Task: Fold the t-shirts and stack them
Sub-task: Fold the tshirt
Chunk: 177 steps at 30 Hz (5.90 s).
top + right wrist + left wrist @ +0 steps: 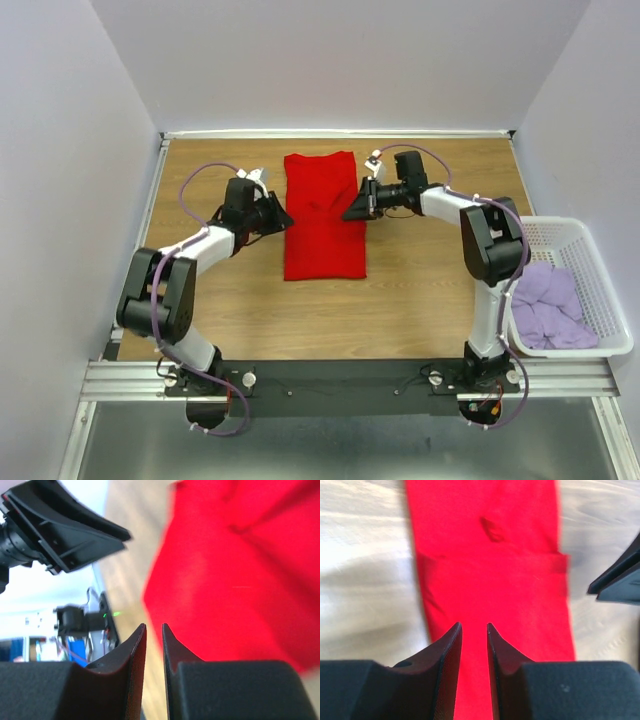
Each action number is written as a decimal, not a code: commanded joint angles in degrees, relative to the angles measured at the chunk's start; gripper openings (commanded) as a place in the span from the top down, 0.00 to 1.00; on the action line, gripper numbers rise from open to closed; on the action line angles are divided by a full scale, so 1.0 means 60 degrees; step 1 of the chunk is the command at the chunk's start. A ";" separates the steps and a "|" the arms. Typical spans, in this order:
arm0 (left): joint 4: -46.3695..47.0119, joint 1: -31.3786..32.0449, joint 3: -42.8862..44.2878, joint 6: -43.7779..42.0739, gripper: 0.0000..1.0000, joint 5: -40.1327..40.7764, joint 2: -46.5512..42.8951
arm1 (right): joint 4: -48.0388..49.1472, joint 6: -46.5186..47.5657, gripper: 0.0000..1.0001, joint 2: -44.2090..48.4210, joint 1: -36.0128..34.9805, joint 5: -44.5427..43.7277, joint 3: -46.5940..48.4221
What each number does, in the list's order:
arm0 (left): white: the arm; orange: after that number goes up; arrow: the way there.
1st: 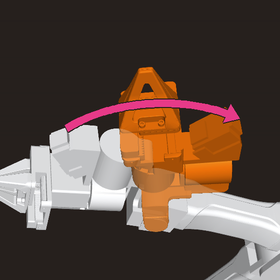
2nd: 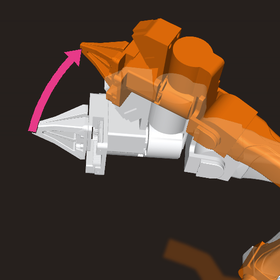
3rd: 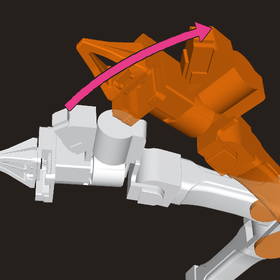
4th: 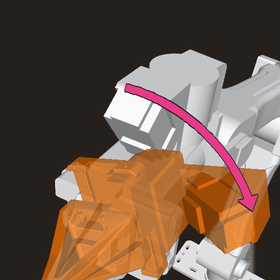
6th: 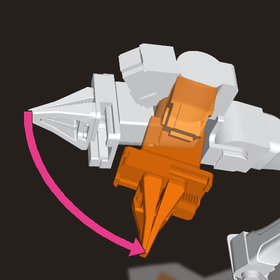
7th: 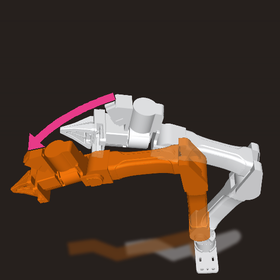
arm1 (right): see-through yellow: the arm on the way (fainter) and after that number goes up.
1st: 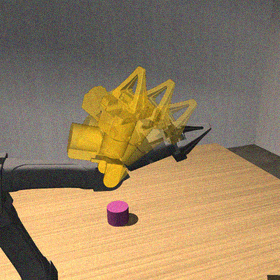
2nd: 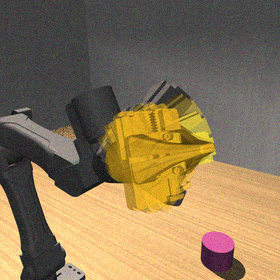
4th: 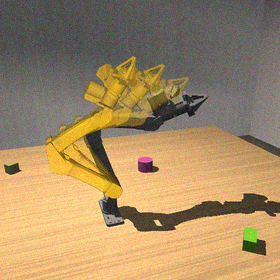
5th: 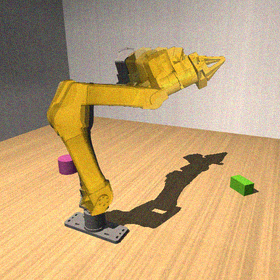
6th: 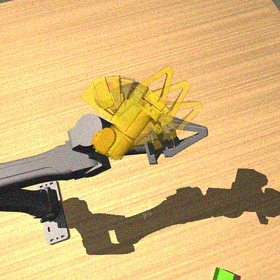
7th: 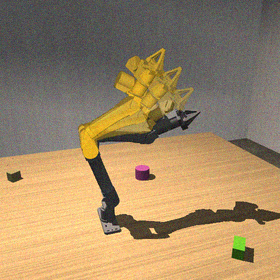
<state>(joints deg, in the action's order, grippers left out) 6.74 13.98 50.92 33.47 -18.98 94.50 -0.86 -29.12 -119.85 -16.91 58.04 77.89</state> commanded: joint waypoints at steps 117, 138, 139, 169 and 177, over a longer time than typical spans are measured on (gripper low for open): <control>-0.4303 0.2944 -0.1777 0.0309 0.30 0.4175 -0.3109 | -0.5965 -0.1796 0.99 0.1811 -0.3862 -1.1299 -0.3137; -0.5079 0.4262 -0.0737 0.1452 0.44 0.5156 -0.1248 | -0.5950 -0.1533 0.99 0.1870 -0.3950 -1.1534 -0.3211; -0.5093 0.4291 -0.0751 0.1496 0.45 0.5185 -0.1175 | -0.5935 -0.1518 1.00 0.1870 -0.3935 -1.1519 -0.3211; -0.6962 0.5372 -0.0854 0.1847 1.00 0.4557 -0.1682 | -0.7247 -0.1093 1.00 0.3639 -0.4037 -1.0553 -0.4220; -1.0145 0.6913 -0.0108 0.3092 1.00 0.3210 -0.4351 | -1.1816 -0.0800 0.99 0.6718 -0.4214 -0.9848 -0.3287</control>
<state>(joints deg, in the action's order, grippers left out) -39.11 54.41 47.83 48.03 3.14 73.63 -49.45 -36.58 -85.34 -42.54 -0.25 52.75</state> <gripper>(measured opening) 0.015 0.013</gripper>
